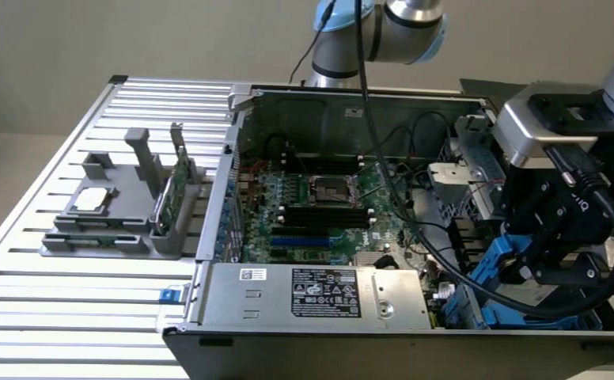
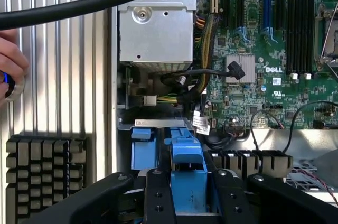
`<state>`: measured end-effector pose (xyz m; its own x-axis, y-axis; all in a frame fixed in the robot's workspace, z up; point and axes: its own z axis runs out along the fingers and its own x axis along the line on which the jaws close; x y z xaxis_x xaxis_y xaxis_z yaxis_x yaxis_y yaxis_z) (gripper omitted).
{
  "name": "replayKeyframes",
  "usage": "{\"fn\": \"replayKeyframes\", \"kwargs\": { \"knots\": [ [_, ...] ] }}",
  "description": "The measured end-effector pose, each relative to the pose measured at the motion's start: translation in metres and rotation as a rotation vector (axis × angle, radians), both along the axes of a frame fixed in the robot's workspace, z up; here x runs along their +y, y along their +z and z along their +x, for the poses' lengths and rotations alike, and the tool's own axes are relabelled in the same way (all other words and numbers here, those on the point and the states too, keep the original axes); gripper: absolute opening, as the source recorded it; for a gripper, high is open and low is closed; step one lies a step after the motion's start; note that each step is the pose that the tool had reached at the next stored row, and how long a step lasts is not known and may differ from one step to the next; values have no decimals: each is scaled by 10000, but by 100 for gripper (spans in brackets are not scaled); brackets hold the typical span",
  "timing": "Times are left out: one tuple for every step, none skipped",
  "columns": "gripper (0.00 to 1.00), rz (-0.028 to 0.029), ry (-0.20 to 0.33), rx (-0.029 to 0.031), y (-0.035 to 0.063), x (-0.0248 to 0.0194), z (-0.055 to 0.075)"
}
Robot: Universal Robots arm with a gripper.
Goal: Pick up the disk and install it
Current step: 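Pick up the disk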
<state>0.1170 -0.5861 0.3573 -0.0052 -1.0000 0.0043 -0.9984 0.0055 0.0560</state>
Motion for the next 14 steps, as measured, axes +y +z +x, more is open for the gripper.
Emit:
{"fn": "replayKeyframes", "kwargs": {
  "knots": [
    [33,1,1,0,-20,-1,0],
    [33,0,0,0,-36,-2,-1],
    [33,1,0,0,-55,-3,-1],
    [33,2,1,0,-74,-3,-1],
    [33,0,1,0,-92,-4,-1],
    [33,0,1,0,-110,-5,-1],
    [33,0,1,0,-128,-6,-1],
    [33,-1,2,0,-146,-6,-1],
    [33,-3,1,0,-163,-5,-1],
    [33,4,2,0,-179,-6,-1],
    [33,0,2,0,-189,-6,-1],
    [33,-1,2,0,-198,-6,-1],
    [33,-2,2,0,-209,-6,-1],
    [33,-1,2,0,-219,-5,-1]
  ]
}}
